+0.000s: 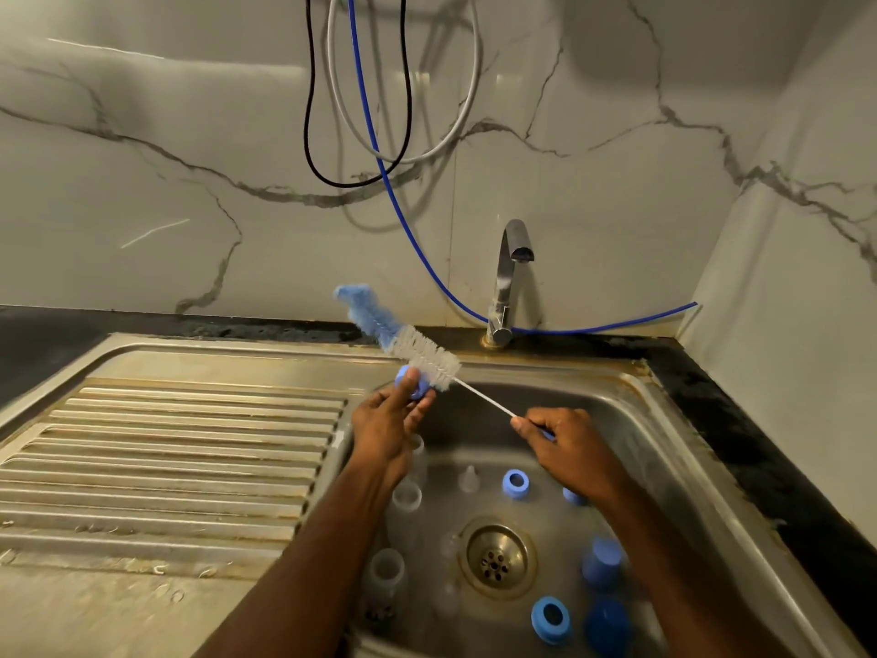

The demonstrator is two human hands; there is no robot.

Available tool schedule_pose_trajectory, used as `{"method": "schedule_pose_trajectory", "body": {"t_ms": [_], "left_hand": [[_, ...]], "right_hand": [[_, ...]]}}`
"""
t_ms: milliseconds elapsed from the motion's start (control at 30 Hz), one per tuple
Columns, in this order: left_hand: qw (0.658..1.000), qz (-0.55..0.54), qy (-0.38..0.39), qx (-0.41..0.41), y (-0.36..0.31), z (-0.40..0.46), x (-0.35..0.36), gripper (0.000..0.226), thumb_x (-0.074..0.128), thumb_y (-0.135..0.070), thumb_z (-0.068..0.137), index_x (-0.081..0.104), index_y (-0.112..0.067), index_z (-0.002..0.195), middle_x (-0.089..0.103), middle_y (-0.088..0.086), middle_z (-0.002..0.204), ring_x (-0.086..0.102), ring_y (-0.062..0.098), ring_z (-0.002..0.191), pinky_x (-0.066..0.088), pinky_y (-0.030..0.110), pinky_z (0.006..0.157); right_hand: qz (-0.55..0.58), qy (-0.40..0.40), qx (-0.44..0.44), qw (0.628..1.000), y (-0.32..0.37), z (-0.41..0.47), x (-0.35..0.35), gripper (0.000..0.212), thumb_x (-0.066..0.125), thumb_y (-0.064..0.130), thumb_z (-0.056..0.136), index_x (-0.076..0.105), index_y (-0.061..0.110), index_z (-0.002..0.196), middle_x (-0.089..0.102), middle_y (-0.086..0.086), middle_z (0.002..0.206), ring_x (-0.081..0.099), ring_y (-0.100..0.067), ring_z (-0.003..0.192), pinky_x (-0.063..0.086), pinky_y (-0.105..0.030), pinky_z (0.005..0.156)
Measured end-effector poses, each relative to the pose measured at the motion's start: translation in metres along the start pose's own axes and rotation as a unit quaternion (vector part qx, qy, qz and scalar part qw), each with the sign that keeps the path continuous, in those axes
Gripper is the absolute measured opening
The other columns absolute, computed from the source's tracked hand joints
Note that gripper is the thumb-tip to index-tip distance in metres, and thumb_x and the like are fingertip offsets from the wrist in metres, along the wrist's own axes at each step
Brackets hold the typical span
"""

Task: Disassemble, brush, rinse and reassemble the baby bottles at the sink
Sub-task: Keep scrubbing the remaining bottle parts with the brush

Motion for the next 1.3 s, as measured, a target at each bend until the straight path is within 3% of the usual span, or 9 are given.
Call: {"method": "schedule_pose_trajectory", "body": {"t_ms": [133,267,333,467,633,833,1000,1133,1300], "left_hand": [[0.998,0.045,0.025,0.022,-0.007,0.005,-0.007,0.044,0.077,-0.022,0.078,0.065,0.005,0.111,0.075,0.019,0.105,0.075,0.027,0.098,0.060,0.038,0.088],[0.981,0.162,0.071,0.080,0.002,-0.002,0.003,0.049,0.081,-0.024,0.070,0.068,0.006,0.107,0.075,0.021,0.098,0.072,0.033,0.093,0.059,0.038,0.085],[0.986,0.124,0.086,0.075,0.002,-0.003,0.006,0.047,0.079,-0.017,0.073,0.065,0.007,0.111,0.075,0.020,0.100,0.073,0.031,0.095,0.060,0.035,0.084],[0.994,-0.079,0.072,0.021,-0.001,0.000,0.005,0.033,0.065,0.002,0.086,0.060,0.000,0.119,0.072,0.019,0.107,0.072,0.025,0.099,0.060,0.034,0.089],[0.984,-0.160,0.073,-0.023,0.004,-0.006,0.014,0.052,0.070,-0.013,0.078,0.059,0.001,0.127,0.067,0.023,0.126,0.068,0.029,0.114,0.060,0.033,0.087],[0.979,-0.149,0.116,-0.077,0.014,-0.012,0.024,0.054,0.061,-0.029,0.088,0.056,-0.004,0.135,0.072,0.020,0.116,0.074,0.024,0.095,0.063,0.033,0.077],[0.980,-0.132,0.145,-0.025,-0.009,-0.003,0.012,0.037,0.054,-0.020,0.093,0.059,-0.013,0.129,0.071,0.012,0.117,0.072,0.020,0.095,0.058,0.037,0.082],[0.981,-0.083,0.173,-0.036,0.003,-0.008,0.016,0.038,0.051,-0.005,0.096,0.058,-0.012,0.133,0.068,0.017,0.128,0.070,0.028,0.107,0.060,0.037,0.087],[0.986,-0.047,0.155,-0.028,0.009,-0.010,0.019,0.032,0.058,-0.010,0.092,0.062,-0.005,0.124,0.069,0.024,0.121,0.071,0.029,0.100,0.059,0.037,0.088]], "right_hand": [[0.000,0.021,0.001,1.000,-0.004,-0.003,-0.003,0.044,0.059,0.035,0.099,0.048,0.026,0.057,0.046,0.008,0.052,0.043,-0.006,0.052,0.039,-0.031,0.055],[-0.019,-0.002,0.002,1.000,0.005,0.000,0.005,0.041,0.055,0.041,0.099,0.052,0.019,0.064,0.050,0.004,0.055,0.050,-0.014,0.054,0.045,-0.039,0.056],[-0.010,-0.003,0.000,1.000,0.005,0.000,0.000,0.040,0.056,0.038,0.099,0.053,0.018,0.064,0.050,0.004,0.055,0.049,-0.012,0.053,0.046,-0.041,0.057],[0.019,0.017,0.003,1.000,0.003,-0.004,-0.009,0.043,0.060,0.029,0.100,0.048,0.026,0.058,0.046,0.010,0.053,0.042,-0.006,0.052,0.039,-0.030,0.057],[0.009,-0.009,0.001,1.000,0.001,-0.002,-0.009,0.041,0.059,0.033,0.099,0.049,0.024,0.061,0.047,0.008,0.054,0.044,-0.008,0.051,0.042,-0.037,0.056],[0.010,-0.018,-0.026,0.999,0.015,-0.003,0.004,0.045,0.046,0.055,0.097,0.052,0.022,0.067,0.050,0.005,0.057,0.049,-0.011,0.056,0.044,-0.036,0.057],[0.036,-0.051,0.016,0.998,-0.003,-0.003,-0.015,0.044,0.058,0.031,0.099,0.044,0.025,0.058,0.043,0.010,0.051,0.040,-0.006,0.049,0.037,-0.033,0.054],[0.039,-0.042,0.013,0.998,0.008,-0.002,-0.003,0.046,0.060,0.032,0.099,0.044,0.030,0.056,0.040,0.010,0.050,0.036,-0.005,0.049,0.034,-0.031,0.053],[0.018,-0.047,0.007,0.999,0.013,-0.001,0.002,0.043,0.059,0.033,0.100,0.047,0.029,0.059,0.048,0.011,0.053,0.044,-0.007,0.051,0.034,-0.020,0.052]]}}
Point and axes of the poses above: each hand's wrist, its own z-axis towards the middle knuckle, its own x-axis out of the palm, y = z × x, the point moved 4 cm from there along z, towards the middle knuckle
